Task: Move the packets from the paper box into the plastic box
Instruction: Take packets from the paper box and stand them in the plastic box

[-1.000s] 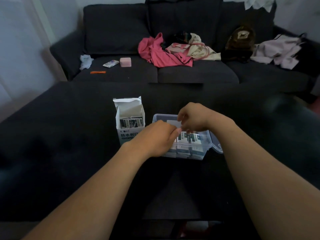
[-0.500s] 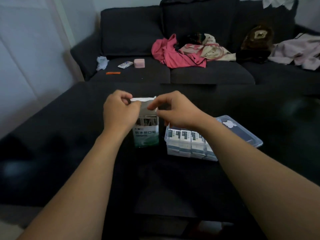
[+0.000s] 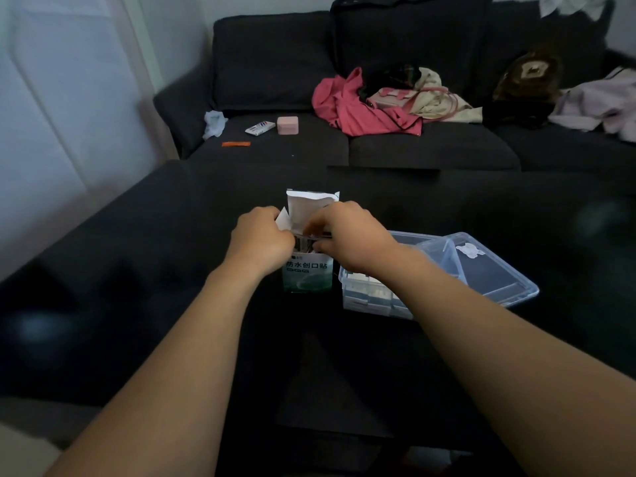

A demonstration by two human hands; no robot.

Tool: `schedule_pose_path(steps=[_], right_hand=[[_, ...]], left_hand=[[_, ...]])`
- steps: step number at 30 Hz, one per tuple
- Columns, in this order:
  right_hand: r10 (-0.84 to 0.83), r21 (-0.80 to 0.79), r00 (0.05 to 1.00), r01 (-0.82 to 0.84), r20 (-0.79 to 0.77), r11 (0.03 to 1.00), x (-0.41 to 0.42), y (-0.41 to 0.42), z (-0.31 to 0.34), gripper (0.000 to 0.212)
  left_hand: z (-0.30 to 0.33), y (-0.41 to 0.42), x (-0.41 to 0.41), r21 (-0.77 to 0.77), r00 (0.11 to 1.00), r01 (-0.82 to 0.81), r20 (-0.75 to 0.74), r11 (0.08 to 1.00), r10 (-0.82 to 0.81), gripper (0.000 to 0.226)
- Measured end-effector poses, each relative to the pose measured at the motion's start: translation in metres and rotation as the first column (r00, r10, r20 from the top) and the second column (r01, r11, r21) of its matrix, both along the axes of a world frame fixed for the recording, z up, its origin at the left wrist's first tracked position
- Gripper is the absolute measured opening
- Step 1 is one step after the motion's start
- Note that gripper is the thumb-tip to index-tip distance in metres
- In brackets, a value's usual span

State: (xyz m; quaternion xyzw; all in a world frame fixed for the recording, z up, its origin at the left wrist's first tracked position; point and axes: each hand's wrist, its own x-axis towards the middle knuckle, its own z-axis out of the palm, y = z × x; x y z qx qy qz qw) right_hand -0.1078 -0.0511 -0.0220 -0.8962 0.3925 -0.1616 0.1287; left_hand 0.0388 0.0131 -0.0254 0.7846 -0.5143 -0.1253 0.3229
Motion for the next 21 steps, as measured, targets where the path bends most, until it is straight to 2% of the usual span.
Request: schedule_pose_path(steps=[6, 10, 15, 21], right_hand=[[-0.035, 0.028, 0.999, 0.034, 0.011, 0.999, 0.0020, -0.0029, -0.0019, 0.012], [-0.043, 0.014, 0.999, 0.043, -0.014, 0.999, 0.0041, -0.0026, 0.0026, 0.017], [-0.042, -0.140, 0.986, 0.020, -0.158, 0.990, 0.0071, 0.0019, 0.0079, 0.028], [-0.020, -0.143, 0.988, -0.002, -0.153, 0.990, 0.0091, 0.0018, 0.0053, 0.021]], left_hand=[[-0.0011, 0.0016, -0.0013, -0.014, 1.000, 0.011, -0.026, 1.000, -0.011, 0.014], [-0.0002, 0.0032, -0.0025, -0.014, 1.000, 0.018, -0.006, 1.000, -0.019, 0.010], [0.0003, 0.0039, -0.0042, -0.012, 1.000, 0.010, 0.026, 1.000, -0.009, 0.013], [0.0002, 0.0045, -0.0046, -0.007, 1.000, 0.017, 0.021, 1.000, -0.017, 0.017]])
